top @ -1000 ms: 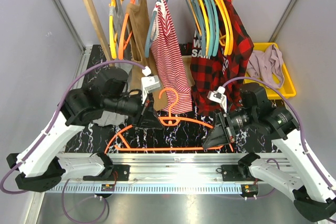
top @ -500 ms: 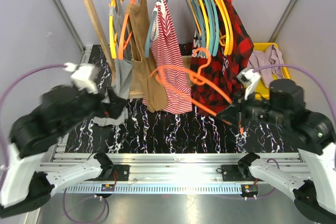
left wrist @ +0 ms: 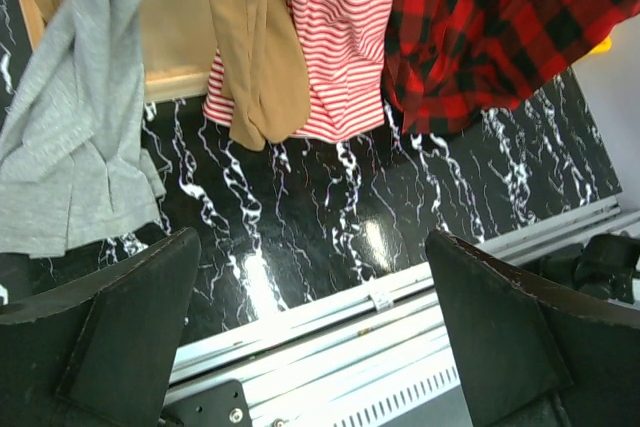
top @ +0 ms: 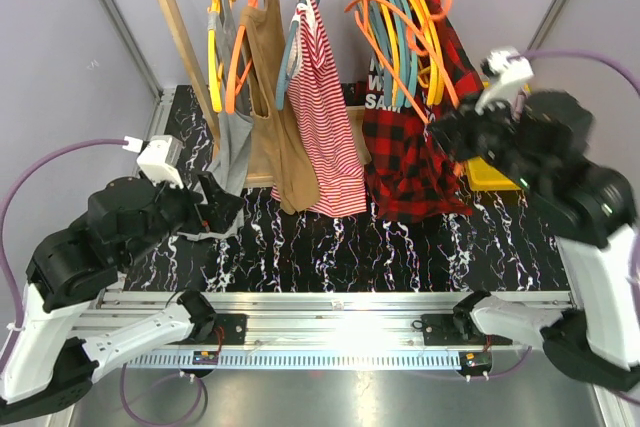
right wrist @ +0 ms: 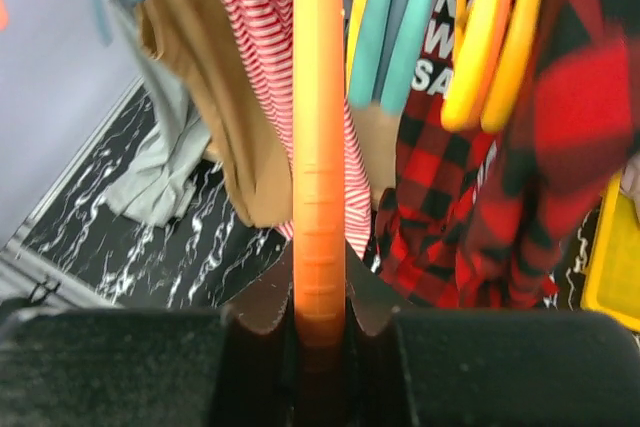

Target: Remove the tank top from the hanger

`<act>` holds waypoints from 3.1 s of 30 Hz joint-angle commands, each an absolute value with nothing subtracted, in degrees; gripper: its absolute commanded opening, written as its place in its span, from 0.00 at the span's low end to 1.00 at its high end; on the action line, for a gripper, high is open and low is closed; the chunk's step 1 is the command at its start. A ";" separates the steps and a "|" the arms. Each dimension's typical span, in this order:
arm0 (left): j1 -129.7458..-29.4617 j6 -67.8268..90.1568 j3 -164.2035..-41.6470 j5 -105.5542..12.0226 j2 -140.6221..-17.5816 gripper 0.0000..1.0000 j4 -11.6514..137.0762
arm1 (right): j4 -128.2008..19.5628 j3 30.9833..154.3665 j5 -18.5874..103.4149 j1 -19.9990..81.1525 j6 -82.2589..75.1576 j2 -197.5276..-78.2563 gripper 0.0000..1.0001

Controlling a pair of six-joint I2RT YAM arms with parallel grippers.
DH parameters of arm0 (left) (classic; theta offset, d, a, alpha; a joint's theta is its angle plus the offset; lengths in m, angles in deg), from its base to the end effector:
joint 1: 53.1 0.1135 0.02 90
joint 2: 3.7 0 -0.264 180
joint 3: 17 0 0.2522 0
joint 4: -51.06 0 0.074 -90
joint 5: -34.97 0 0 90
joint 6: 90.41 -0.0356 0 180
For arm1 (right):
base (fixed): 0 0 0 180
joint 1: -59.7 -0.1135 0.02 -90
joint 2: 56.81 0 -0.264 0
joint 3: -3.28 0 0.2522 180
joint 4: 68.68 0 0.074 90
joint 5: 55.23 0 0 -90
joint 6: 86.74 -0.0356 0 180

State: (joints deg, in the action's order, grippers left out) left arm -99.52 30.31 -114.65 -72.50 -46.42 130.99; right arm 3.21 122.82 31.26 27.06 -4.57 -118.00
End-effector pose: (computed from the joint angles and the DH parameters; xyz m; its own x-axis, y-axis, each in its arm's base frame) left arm 0.0552 -0.0425 0.4534 -0.5076 -0.1734 -0.8439 0.2840 0.8911 -0.3539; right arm 0.1120 0.0691 0.5339 -0.2618 -0.0062 -0.9651 -0.4568 0.8817 0.1182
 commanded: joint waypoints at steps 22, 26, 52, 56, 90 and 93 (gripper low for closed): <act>-99.42 31.49 -110.39 -67.33 -46.24 0.99 122.65 | 8.09 165.74 6.12 19.36 -10.79 -161.92 0.00; -99.42 31.40 -109.68 -67.42 -45.54 0.99 122.47 | 9.33 166.72 6.47 19.36 -11.24 -164.21 0.00; -99.42 31.31 -108.72 -64.96 -44.65 0.99 122.65 | 9.86 169.44 9.55 20.15 -8.95 -167.20 0.17; -99.42 31.05 -108.71 -64.70 -44.56 0.99 122.65 | 11.26 171.55 9.90 20.42 -8.95 -168.26 0.33; -99.51 32.46 -109.07 -64.43 -42.98 0.99 123.53 | 12.93 167.47 4.73 -3.75 -26.96 -166.64 1.00; -99.42 32.89 -108.45 -64.17 -42.55 0.99 123.35 | 12.07 169.35 -2.48 -3.23 -28.81 -169.83 1.00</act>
State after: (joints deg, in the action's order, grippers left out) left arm -99.50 32.05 -108.93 -65.27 -43.33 125.15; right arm 11.83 165.35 8.49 -3.52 -25.58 -168.34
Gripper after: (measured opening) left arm 0.988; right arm 0.994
